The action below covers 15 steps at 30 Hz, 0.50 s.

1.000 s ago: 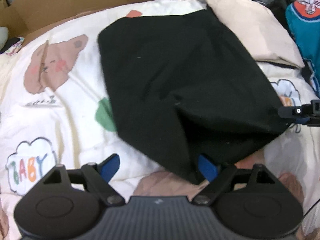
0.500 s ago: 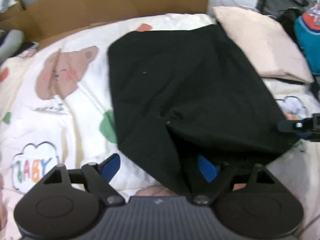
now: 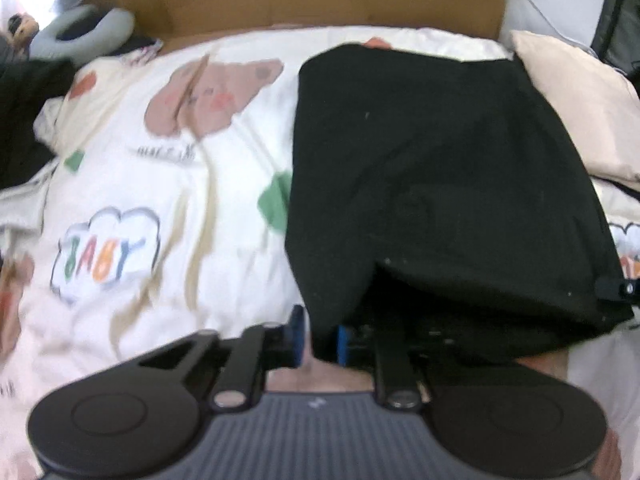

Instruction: Fold clothes

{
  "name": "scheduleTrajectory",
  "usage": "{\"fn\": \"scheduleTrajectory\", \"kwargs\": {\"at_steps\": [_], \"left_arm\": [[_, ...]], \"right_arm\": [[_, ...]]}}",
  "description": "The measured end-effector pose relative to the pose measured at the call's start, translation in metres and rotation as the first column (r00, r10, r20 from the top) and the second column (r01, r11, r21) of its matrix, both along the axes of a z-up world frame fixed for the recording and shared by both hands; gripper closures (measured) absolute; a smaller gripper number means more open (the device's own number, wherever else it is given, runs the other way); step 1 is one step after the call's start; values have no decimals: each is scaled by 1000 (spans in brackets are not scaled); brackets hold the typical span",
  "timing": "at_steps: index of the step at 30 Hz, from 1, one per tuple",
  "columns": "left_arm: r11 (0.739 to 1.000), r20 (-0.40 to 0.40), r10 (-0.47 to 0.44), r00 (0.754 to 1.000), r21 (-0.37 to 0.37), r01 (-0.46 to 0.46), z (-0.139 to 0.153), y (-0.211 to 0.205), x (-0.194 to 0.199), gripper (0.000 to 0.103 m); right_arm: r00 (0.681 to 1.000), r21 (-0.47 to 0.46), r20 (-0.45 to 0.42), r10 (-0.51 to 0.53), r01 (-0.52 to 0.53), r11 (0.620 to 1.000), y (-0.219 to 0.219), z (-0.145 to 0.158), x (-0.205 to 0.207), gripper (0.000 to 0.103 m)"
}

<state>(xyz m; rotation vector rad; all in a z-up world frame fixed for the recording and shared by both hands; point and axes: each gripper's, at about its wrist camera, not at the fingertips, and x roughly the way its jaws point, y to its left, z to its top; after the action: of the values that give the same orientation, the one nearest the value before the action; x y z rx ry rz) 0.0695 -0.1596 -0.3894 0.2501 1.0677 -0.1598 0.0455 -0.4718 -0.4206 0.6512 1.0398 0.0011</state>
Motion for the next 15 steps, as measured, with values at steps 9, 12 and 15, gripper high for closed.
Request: {"fn": "scheduleTrajectory", "kwargs": {"at_steps": [9, 12, 15], "left_arm": [[994, -21, 86, 996, -67, -87, -9, 37, -20, 83], [995, -36, 70, 997, -65, -72, -5, 44, -25, 85], [995, -50, 78, 996, -61, -81, 10, 48, -31, 86]], "right_arm": [[1000, 8, 2, -6, 6, 1000, -4, -5, 0, 96], [1000, 17, 0, -7, 7, 1000, -5, -5, 0, 96], [1000, 38, 2, -14, 14, 999, -8, -2, -2, 96]]}}
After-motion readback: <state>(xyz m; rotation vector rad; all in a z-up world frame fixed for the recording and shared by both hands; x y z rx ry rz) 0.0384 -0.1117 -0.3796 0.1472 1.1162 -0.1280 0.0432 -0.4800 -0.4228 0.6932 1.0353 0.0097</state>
